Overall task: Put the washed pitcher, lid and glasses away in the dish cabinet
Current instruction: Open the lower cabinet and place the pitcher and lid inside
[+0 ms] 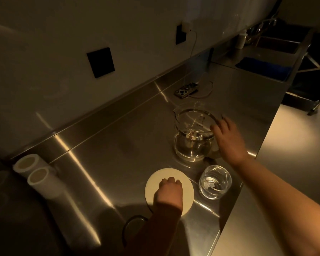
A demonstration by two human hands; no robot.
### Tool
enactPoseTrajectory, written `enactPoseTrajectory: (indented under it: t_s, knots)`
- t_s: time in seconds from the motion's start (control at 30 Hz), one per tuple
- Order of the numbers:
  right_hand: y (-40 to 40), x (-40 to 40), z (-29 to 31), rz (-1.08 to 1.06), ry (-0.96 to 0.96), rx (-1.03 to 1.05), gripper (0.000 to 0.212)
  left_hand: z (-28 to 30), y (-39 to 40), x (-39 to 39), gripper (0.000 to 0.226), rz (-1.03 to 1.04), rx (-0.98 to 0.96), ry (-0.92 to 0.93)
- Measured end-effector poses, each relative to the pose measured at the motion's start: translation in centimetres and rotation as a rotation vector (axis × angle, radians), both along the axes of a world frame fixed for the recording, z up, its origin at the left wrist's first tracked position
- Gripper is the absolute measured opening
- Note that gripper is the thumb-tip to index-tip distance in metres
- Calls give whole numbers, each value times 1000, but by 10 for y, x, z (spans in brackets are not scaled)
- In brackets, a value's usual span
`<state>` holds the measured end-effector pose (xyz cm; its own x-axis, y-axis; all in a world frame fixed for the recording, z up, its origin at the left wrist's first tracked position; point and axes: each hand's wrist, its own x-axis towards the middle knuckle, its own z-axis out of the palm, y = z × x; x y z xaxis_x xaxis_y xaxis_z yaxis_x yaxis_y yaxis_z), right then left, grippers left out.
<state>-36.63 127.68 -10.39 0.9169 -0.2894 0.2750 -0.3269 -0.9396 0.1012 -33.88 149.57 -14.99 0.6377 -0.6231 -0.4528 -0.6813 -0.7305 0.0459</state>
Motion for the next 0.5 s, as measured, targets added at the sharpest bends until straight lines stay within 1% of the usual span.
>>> enactPoseTrajectory:
  t_s: [0.07, 0.13, 0.2, 0.27, 0.4, 0.5]
  knots:
    - [-2, 2, -2, 61, -40, -41, 80, -2, -1, 0, 58, -6, 15, 1]
    - [-7, 2, -4, 134, -79, 0, 79, -3, -1, 1, 59, -10, 28, 0]
    - [-12, 1, -4, 187, -101, 42, 73, -3, -3, 2, 60, -9, 36, 10]
    - [-14, -1, 1, 228, -113, 3, 68, -3, -4, 2, 62, -3, 37, 24]
    - [-17, 0, 12, 297, -88, -86, 66, -4, -5, 1, 56, 13, 22, 20]
    - [-20, 1, 11, 305, -94, -91, 65, -5, -5, 3, 66, 3, 44, 37]
